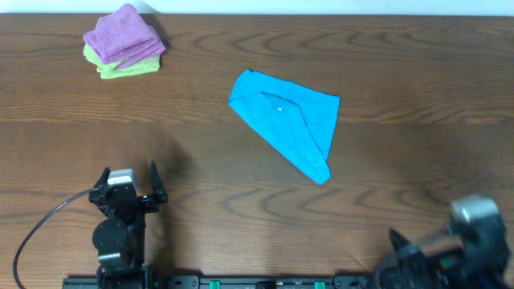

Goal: Fold the cloth
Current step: 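Pull the cloth corner toward the front, release, and retract the right gripper, then reach the left gripper to the cloth's upper corner and grasp it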

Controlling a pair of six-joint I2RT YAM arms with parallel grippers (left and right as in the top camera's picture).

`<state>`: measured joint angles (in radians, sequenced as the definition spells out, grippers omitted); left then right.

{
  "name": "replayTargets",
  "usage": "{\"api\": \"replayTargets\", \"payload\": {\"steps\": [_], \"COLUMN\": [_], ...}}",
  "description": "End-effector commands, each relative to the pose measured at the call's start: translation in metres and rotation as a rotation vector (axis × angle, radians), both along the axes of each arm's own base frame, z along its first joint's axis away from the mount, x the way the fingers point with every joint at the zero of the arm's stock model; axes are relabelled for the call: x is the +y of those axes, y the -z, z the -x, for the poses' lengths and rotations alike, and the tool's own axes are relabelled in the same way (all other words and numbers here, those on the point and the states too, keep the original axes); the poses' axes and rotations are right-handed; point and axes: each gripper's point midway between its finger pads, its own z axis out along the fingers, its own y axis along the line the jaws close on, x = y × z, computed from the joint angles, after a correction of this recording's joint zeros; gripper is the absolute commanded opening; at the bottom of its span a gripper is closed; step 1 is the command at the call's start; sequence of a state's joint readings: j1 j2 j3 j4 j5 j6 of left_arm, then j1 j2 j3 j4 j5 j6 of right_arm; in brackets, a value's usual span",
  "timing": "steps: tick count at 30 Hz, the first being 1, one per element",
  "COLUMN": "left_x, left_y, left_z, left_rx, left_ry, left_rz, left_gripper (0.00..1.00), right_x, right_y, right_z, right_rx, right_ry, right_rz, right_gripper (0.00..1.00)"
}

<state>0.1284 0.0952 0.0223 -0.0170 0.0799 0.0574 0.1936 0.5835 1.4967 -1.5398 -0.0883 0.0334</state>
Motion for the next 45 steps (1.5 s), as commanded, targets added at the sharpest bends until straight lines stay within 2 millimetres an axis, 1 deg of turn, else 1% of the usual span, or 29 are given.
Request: {"api": "replayTargets", "payload": {"steps": [1,4,6,8,10,13,17,19,22,27,31,32,33,34,36,39,41,43,45], "left_x": [-0.042,-0.078,-0.098,-0.120,-0.143,-0.160,-0.176,-0.180,-0.181,-0.181,-0.181,-0.180,-0.178,-0.173,-0.165,-0.163,-0.163,-0.163,-0.163], "left_y": [0.009,0.001,-0.003,-0.006,-0.010,-0.014,-0.019,-0.025,-0.035,-0.036,-0.036,-0.036,-0.035,-0.035,-0.038,-0.062,-0.071,-0.076,-0.076], "left_z": [0.002,0.009,0.018,0.032,0.052,0.073,0.102,0.112,0.114,0.115,0.115,0.112,0.106,0.095,0.080,0.075,0.075,0.072,0.066], "left_rx": [0.021,0.022,0.033,0.049,0.080,0.106,0.143,0.144,0.126,0.171,0.181,0.177,0.188,0.207,0.204,0.092,0.054,0.040,0.043], "left_ry": [0.220,0.409,0.537,0.686,0.858,1.010,1.198,1.268,1.290,1.280,1.274,1.257,1.213,1.124,1.018,1.018,1.017,1.001,0.981], "left_rz": [0.174,0.319,0.363,0.389,0.439,0.469,0.509,0.518,0.521,0.586,0.602,0.604,0.637,0.709,0.785,0.750,0.733,0.737,0.740], "left_gripper": [0.95,0.95,0.95,0.96,0.95,0.96,0.95,0.95,0.95,0.95,0.95,0.95,0.99,0.99,0.97,0.95,0.95,0.95,0.95], "right_x": [-0.003,0.001,0.005,0.012,0.015,0.020,0.036,0.043,0.052,0.054,0.055,0.055,0.055,0.055,0.054,0.052,0.049,0.046,0.044], "right_y": [-0.004,-0.006,-0.005,-0.006,-0.008,-0.011,-0.010,-0.009,-0.004,0.006,0.007,0.007,0.007,0.007,0.007,0.007,0.006,0.004,-0.001], "right_z": [0.018,0.031,0.034,0.036,0.037,0.038,0.048,0.053,0.064,0.074,0.075,0.075,0.075,0.075,0.075,0.072,0.069,0.065,0.059], "right_rx": [-0.040,-0.072,-0.066,-0.058,-0.064,-0.067,-0.030,-0.010,0.036,0.092,0.087,0.082,0.076,0.071,0.062,0.047,0.036,0.016,-0.013], "right_ry": [0.060,0.036,0.014,-0.021,-0.040,-0.065,-0.154,-0.193,-0.246,-0.276,-0.290,-0.297,-0.306,-0.312,-0.323,-0.313,-0.295,-0.279,-0.264], "right_rz": [-0.107,-0.144,-0.159,-0.180,-0.193,-0.213,-0.263,-0.286,-0.318,-0.308,-0.297,-0.288,-0.277,-0.269,-0.255,-0.234,-0.221,-0.210,-0.200], "right_gripper": [0.99,0.99,0.99,0.99,0.99,0.99,0.99,0.99,0.99,0.99,0.99,0.99,0.99,0.99,0.99,0.99,0.99,0.99,0.99]}}
